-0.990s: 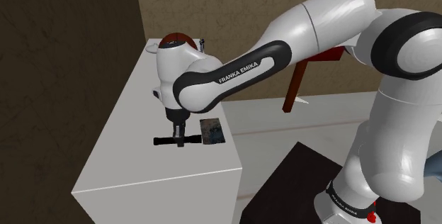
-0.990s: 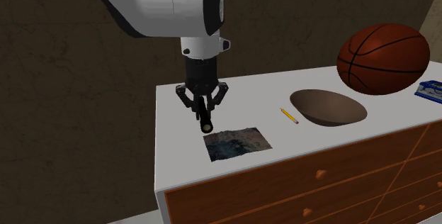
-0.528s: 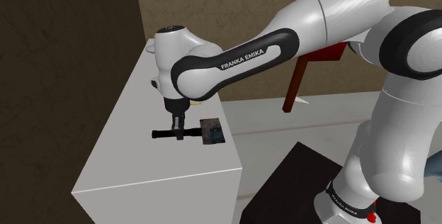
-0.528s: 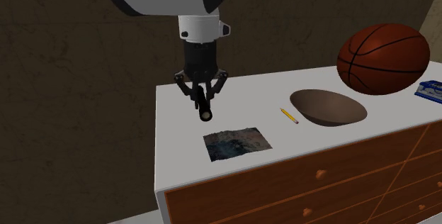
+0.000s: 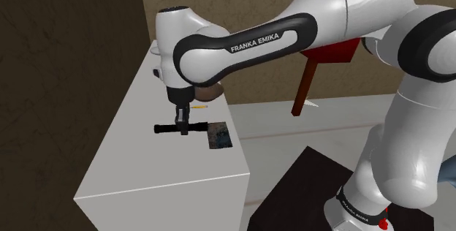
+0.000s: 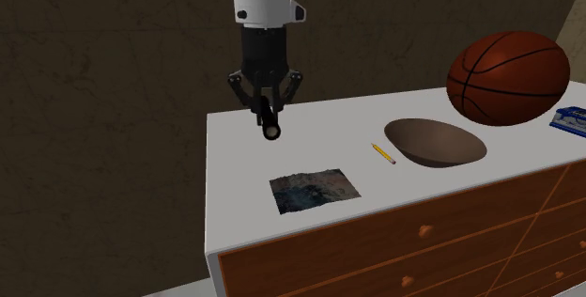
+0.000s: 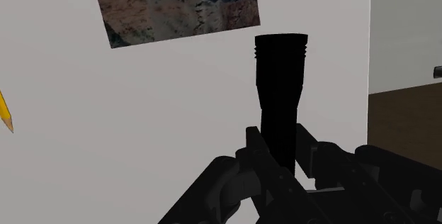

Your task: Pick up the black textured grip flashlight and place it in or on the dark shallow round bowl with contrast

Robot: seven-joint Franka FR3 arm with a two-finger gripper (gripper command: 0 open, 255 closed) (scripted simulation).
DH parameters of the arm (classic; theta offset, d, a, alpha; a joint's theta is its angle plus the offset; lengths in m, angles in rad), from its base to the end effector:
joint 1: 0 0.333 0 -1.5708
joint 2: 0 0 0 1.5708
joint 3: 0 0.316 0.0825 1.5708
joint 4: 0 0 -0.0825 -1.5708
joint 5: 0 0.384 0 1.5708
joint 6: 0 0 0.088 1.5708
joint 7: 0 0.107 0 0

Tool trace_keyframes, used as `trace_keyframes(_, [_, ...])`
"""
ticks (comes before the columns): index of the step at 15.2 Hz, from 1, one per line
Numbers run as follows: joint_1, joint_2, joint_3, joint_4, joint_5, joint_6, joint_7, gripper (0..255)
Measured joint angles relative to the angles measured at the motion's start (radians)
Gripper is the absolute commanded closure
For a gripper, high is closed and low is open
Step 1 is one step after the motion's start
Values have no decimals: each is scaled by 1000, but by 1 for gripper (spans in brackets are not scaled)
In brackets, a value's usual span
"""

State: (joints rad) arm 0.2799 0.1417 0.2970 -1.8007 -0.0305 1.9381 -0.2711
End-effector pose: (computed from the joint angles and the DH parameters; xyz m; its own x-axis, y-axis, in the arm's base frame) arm 0.5086 0.3198 0.4678 0.6554 0.7552 0.0055 0.7552 -0.6553 -0.0118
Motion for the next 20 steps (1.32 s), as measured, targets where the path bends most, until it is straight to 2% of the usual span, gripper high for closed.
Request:
trace_keyframes(6, [-5,-14,-3,56,5,-70,-11,255])
trace_keyframes(12, [-69,27,-52,109,2,-83,-123,255])
trace_keyframes(20, [-161,118,-118,237,-3,-121,-283,255])
